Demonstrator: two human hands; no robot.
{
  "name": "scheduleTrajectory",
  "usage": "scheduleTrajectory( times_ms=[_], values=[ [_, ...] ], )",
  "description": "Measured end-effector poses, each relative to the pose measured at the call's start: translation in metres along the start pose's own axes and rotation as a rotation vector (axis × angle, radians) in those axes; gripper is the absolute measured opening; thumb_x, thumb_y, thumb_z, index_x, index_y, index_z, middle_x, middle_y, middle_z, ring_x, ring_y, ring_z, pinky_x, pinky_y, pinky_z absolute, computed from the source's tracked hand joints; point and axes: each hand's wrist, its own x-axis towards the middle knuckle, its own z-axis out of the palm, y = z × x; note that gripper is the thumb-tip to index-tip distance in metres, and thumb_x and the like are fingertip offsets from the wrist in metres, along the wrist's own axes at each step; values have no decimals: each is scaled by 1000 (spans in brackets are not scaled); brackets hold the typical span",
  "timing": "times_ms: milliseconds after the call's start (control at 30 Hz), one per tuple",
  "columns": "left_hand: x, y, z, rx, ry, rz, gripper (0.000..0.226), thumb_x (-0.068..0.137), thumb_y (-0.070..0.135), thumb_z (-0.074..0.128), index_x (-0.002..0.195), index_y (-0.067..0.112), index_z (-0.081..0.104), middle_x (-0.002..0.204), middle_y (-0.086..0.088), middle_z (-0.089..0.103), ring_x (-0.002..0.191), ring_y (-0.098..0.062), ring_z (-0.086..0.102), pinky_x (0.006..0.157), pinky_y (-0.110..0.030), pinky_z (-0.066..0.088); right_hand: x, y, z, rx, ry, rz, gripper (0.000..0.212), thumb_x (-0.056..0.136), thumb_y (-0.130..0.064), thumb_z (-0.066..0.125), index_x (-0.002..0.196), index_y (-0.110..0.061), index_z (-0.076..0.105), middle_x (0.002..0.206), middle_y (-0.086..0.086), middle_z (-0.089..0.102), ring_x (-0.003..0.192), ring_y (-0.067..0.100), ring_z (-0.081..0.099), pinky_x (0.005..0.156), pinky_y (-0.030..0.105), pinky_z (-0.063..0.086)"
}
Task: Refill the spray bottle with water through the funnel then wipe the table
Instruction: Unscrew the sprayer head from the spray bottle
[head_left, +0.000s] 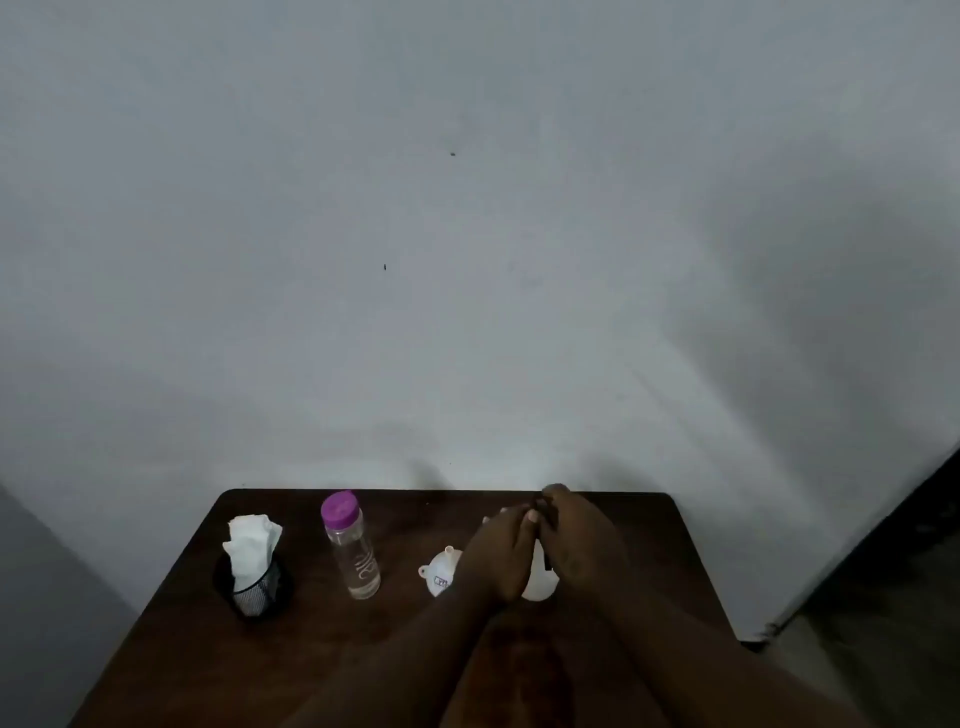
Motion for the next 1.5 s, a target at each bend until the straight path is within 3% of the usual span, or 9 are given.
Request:
scheduleTrajectory(
  times_ms=[200,367,567,800,867,1033,1167,1300,1500],
  values=[
    [-6,-14,19,-193,-35,-92,38,109,39,35,120,21,67,119,5,71,113,-9,64,102,-37,49,5,0,10,-88,-50,61,41,92,-21,54,133,-18,55,121,4,67,111,22,62,92,34,49],
    [-11,-19,22,-225,-55,-147,37,109,39,35,115,25,69,118,7,71,113,-9,63,103,-30,45,0,-1,11,-133,-37,42,33,91,-20,54,123,-25,59,107,-3,70,96,18,65,79,33,53],
    [-29,-32,26,-255,-40,-179,31,107,43,37,102,34,66,106,8,72,103,-5,66,99,-36,50,-17,-3,13,-146,-29,-4,35,88,-29,60,124,-30,60,108,-5,71,99,18,66,81,33,54],
    [-60,-53,25,-202,-34,-207,55,92,76,35,121,38,63,115,17,70,109,2,63,96,-30,52,-49,-6,19,-121,-38,-86,35,91,-30,62,126,-28,61,110,-6,70,100,12,65,83,25,51],
    [-69,-59,23,-134,-26,-197,47,95,67,43,127,38,61,121,21,66,113,4,60,99,-28,51,-59,-10,22,-107,-53,-118,34,90,-31,64,124,-30,62,109,-9,70,98,9,65,81,22,50],
    [-91,-76,20,-33,13,-161,43,95,34,67,136,25,57,127,15,61,114,2,54,90,-4,38,-80,-25,33,-77,-85,-147,37,90,-25,63,127,-31,61,113,-11,69,102,8,65,86,23,52],
    [-112,-84,12,-79,79,-173,39,91,33,69,128,24,63,123,16,64,113,3,57,97,-15,44,-95,-37,42,-40,-109,-176,35,87,-25,62,120,-37,62,107,-15,69,99,7,66,84,26,55],
    [-133,-91,5,-55,122,-196,31,91,27,73,120,25,63,113,22,60,107,10,52,91,-6,38,-107,-49,50,-31,-166,-219,36,87,-27,62,121,-37,60,109,-15,69,100,4,65,85,26,55],
    [-155,-97,-1,35,178,-211,34,90,27,75,121,18,66,113,11,65,107,-6,60,87,-2,35,-122,-63,52,-20,-208,-273,30,88,-28,61,117,-39,60,106,-19,67,96,0,63,82,20,53]
  ],
)
